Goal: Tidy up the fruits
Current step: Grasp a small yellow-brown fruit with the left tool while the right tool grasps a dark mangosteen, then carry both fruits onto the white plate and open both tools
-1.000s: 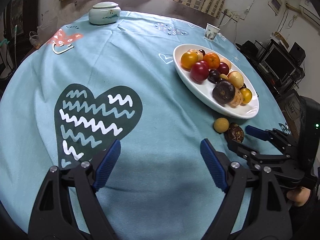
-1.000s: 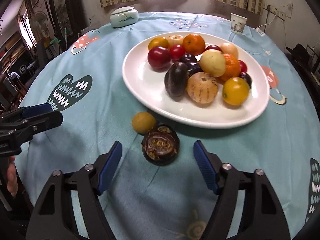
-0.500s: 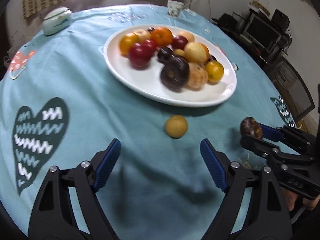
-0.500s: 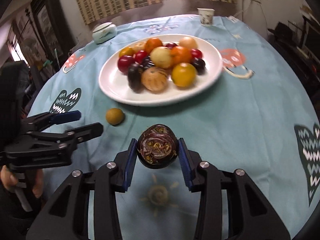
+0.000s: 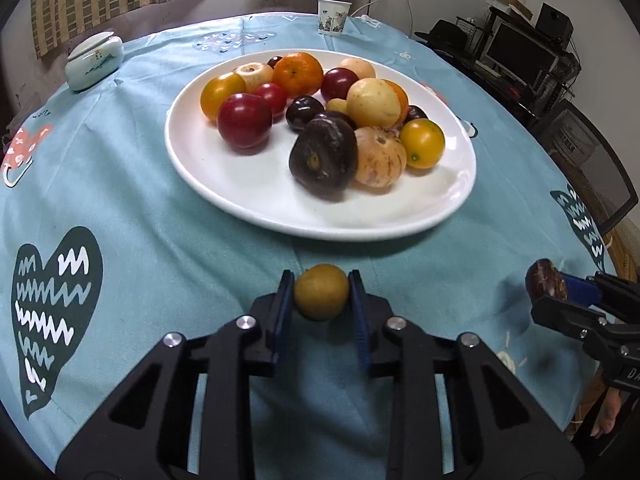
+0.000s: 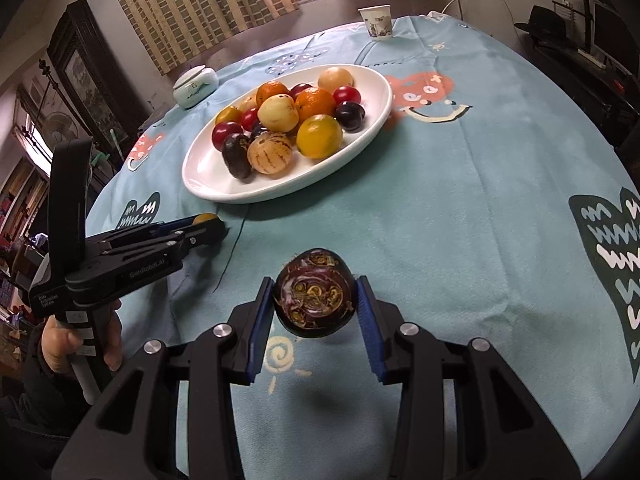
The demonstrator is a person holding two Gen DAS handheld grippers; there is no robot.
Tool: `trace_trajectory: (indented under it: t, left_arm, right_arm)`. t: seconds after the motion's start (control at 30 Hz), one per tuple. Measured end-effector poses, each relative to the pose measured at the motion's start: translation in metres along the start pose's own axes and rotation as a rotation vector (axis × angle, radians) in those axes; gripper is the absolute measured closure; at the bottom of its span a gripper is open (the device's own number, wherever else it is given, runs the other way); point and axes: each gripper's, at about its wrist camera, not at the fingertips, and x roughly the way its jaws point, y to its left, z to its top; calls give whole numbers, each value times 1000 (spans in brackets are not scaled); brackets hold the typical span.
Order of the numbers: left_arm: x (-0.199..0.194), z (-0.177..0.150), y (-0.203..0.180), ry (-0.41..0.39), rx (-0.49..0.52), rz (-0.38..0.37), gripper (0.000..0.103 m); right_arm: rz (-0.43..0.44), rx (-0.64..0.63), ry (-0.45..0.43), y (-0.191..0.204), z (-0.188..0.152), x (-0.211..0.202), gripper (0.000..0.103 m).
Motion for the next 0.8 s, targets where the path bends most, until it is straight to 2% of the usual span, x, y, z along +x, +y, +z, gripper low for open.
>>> trace_trajectory:
  t: [0.33,0.47,0.63,0.8]
  left_arm:
    - [-51,-26,1,-52,-15,-42,76]
    - [-68,-27,8,-81,-15,-37,76]
    - [-79,0,20,-125,-2,-3,76]
    - [-63,45,25,-125,26,34,76]
  right_arm:
    - [12,-42,-6,26,-5,-5,62]
    - [18,-65,0,38,-6,-3,62]
    - [15,-87,-14,44,9,-3,62]
    - [-22,-88,-39,39,47,5,62]
